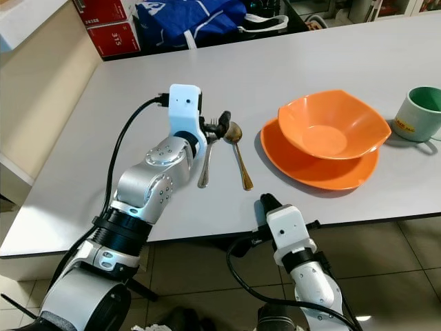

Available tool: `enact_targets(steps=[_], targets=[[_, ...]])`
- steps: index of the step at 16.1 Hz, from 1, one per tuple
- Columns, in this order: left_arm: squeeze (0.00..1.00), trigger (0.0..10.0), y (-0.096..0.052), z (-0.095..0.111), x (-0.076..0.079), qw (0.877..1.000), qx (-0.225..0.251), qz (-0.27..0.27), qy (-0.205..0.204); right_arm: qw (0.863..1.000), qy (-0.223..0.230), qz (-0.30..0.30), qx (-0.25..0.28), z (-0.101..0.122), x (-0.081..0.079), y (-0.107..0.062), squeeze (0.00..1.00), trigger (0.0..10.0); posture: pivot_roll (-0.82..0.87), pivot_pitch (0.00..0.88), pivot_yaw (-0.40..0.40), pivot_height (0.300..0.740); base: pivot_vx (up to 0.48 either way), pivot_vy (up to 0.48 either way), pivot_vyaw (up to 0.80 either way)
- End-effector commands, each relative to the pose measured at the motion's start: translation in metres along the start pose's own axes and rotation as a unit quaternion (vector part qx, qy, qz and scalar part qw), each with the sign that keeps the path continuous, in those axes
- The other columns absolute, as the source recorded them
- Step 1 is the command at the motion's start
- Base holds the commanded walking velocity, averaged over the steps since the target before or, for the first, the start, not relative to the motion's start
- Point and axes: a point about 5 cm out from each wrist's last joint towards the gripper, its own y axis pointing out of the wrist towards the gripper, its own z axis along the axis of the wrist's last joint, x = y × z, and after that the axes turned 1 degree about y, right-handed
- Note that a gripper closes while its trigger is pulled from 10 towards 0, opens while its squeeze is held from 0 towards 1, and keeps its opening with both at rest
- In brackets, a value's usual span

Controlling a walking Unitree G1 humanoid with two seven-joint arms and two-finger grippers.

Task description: Setting the table

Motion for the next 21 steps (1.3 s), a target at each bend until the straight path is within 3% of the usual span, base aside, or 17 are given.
enact_targets(steps=[1,4,6,8,9,10,12,13,15,18,21], targets=[[0.0,10.0,-0.003,0.015,0.011,0.999,0.044,-0.026,0.002,1.0,0.004,0.008,-0.008,-0.003,-0.005,-0.001,0.0,10.0,-0.33,0.057,0.17,0.702,0.0,0.0,0.0],[0.0,10.0,-0.016,0.033,0.008,0.991,0.12,-0.045,0.03,1.0,0.004,0.004,-0.004,-0.002,-0.005,0.002,0.0,10.0,-0.32,0.053,0.173,0.702,0.0,0.0,0.0],[0.0,10.0,-0.025,0.038,-0.011,0.987,0.153,-0.034,0.046,1.0,0.004,-0.005,0.002,-0.001,-0.003,0.006,0.0,10.0,-0.32,0.042,0.176,0.702,0.0,0.0,0.0],[0.0,10.0,-0.031,0.037,-0.026,0.986,0.157,-0.015,0.053,1.0,0.004,-0.011,0.006,0.0,-0.001,0.008,0.0,10.0,-0.31,0.036,0.175,0.702,0.0,0.0,0.0],[0.0,10.0,-0.031,0.037,-0.026,0.986,0.157,-0.015,0.053,1.0,0.004,-0.011,0.006,0.0,-0.001,0.008,0.0,10.0,-0.31,0.036,0.175,0.702,0.0,0.0,0.0],[0.0,10.0,-0.041,0.03,-0.057,0.984,0.154,0.033,0.083,1.0,0.004,-0.013,0.012,0.001,-0.001,0.013,0.0,10.0,-0.29,0.024,0.169,0.702,0.0,0.0,0.0],[0.0,10.0,-0.053,0.024,-0.082,0.981,0.149,0.069,0.108,1.0,0.003,-0.014,0.015,0.002,0.0,0.016,0.0,10.0,-0.28,0.022,0.169,0.702,0.0,0.0,0.0],[0.0,10.0,-0.067,0.014,-0.1,0.981,0.129,0.095,0.106,1.0,0.003,-0.013,0.017,0.002,0.0,0.018,0.0,10.0,-0.26,0.017,0.166,0.702,0.0,0.0,0.0],[0.0,10.0,-0.093,-0.005,-0.117,0.98,0.103,0.117,0.123,1.0,0.005,-0.012,0.021,0.002,0.0,0.022,0.0,10.0,-0.24,0.013,0.164,0.702,0.0,0.0,0.0],[0.0,10.0,-0.121,-0.036,-0.123,0.982,0.065,0.126,0.124,1.0,0.005,-0.006,0.024,0.002,0.001,0.023,0.0,10.0,-0.23,0.007,0.154,0.702,0.0,0.0,0.0],[0.0,10.0,-0.144,-0.064,-0.108,0.985,0.033,0.112,0.124,0.999,0.002,-0.005,0.032,0.003,0.003,0.024,0.0,10.0,-0.23,0.002,0.144,0.702,0.0,0.0,0.0]])
